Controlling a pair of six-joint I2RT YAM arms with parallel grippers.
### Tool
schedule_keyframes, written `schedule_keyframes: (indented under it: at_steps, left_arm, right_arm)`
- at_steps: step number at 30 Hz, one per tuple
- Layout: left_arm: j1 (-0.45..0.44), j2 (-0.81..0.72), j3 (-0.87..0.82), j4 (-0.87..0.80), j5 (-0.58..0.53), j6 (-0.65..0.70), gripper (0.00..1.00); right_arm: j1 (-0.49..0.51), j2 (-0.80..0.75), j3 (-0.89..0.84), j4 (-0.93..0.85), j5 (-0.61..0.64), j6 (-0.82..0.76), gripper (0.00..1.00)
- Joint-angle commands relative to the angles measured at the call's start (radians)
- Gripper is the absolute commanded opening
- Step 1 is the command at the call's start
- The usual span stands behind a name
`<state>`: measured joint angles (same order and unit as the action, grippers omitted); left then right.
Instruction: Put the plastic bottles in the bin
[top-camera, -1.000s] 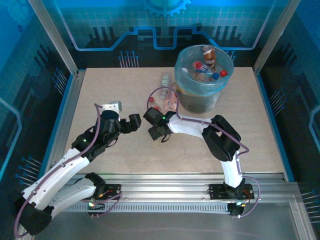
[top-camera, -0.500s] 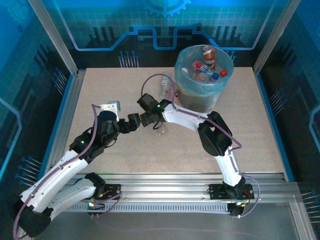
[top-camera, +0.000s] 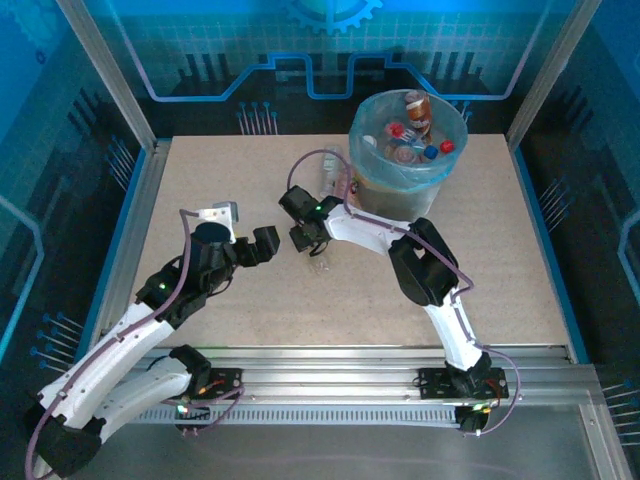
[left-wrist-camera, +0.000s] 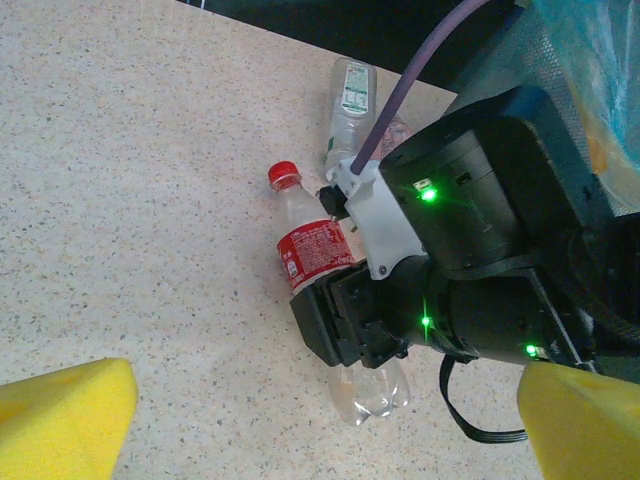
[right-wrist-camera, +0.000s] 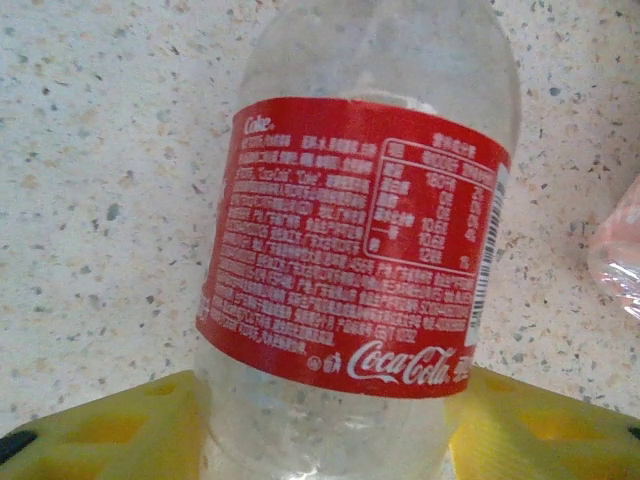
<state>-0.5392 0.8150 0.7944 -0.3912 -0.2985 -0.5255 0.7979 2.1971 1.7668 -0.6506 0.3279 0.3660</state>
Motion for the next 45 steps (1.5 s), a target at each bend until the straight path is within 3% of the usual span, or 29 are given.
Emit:
schedule_keyframes:
  at_steps: [1,6,12,19,26,38,45]
  left_arm:
    - [0.008,-0.007,0.006,0.005,-0.005,0.007,0.99]
    - [0.007,0.003,0.056,0.01,-0.016,0.037,0.98]
    - [0.005,0.097,0.213,0.05,0.023,0.09,0.97]
    - [-0.014,0.246,0.354,0.134,0.123,0.085,0.95]
    - [-0.053,0.338,0.442,0.14,0.144,0.11,0.95]
    - [-0.055,0.368,0.433,0.136,0.149,0.113,0.96]
    - [-0.055,0.371,0.424,0.138,0.145,0.114,0.96]
  right_arm:
    - [-0.005,-0.116,0.003,0.012,-0.033,-0.026,0.58]
    - [-0.007,-0.239,0.028,0.005,-0.032,-0.067,0.57]
    - [-0.046,-0.399,0.144,0.018,0.07,-0.173,0.57]
    - [-0.202,-0.525,0.142,0.268,0.124,-0.262,0.54]
    - [-0.319,-0.496,0.145,0.407,0.264,-0.374,0.52]
    - [-0.374,-0.423,0.095,0.378,0.342,-0.451,0.55]
    - [-0.415,-0.429,0.047,0.314,0.331,-0.406,0.57]
